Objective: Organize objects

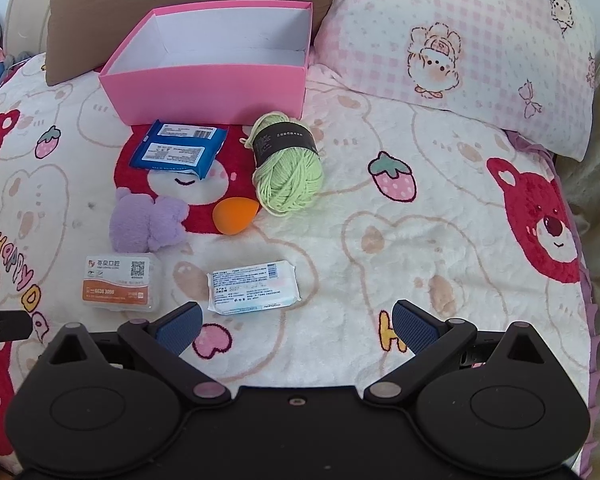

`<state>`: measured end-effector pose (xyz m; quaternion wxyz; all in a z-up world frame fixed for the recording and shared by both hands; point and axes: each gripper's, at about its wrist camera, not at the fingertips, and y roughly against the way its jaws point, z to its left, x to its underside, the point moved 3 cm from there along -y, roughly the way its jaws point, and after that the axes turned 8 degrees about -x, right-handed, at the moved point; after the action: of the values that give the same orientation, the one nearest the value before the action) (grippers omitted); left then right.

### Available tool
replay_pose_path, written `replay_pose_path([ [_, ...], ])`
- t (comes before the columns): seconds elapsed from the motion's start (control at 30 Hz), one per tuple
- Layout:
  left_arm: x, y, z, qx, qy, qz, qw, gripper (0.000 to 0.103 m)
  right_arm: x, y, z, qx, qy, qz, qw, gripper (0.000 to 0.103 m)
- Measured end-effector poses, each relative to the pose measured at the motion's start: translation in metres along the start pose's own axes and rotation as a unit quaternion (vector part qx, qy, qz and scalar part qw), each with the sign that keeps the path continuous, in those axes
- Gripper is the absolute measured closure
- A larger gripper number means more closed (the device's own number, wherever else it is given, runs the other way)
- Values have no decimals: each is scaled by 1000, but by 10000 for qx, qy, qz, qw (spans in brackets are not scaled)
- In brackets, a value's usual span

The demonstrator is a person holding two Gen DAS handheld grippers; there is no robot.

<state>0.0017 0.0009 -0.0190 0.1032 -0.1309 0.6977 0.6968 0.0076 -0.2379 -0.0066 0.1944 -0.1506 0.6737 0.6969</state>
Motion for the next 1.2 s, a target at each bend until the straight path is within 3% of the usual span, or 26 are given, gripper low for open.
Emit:
replay_pose_path([
  [0.77,-4,22,-5,33,-259,-206,9994,0,-2,10,-1,81,14,-73,9999,1],
  [1.03,-5,20,-7,433,-250,-260,9984,0,-4,11,2,118,43,-35,9999,1],
  [1.2,-12,28,-5,410,-286,-507,9975,0,-12,12,4,-19,143,-109,9998,1],
])
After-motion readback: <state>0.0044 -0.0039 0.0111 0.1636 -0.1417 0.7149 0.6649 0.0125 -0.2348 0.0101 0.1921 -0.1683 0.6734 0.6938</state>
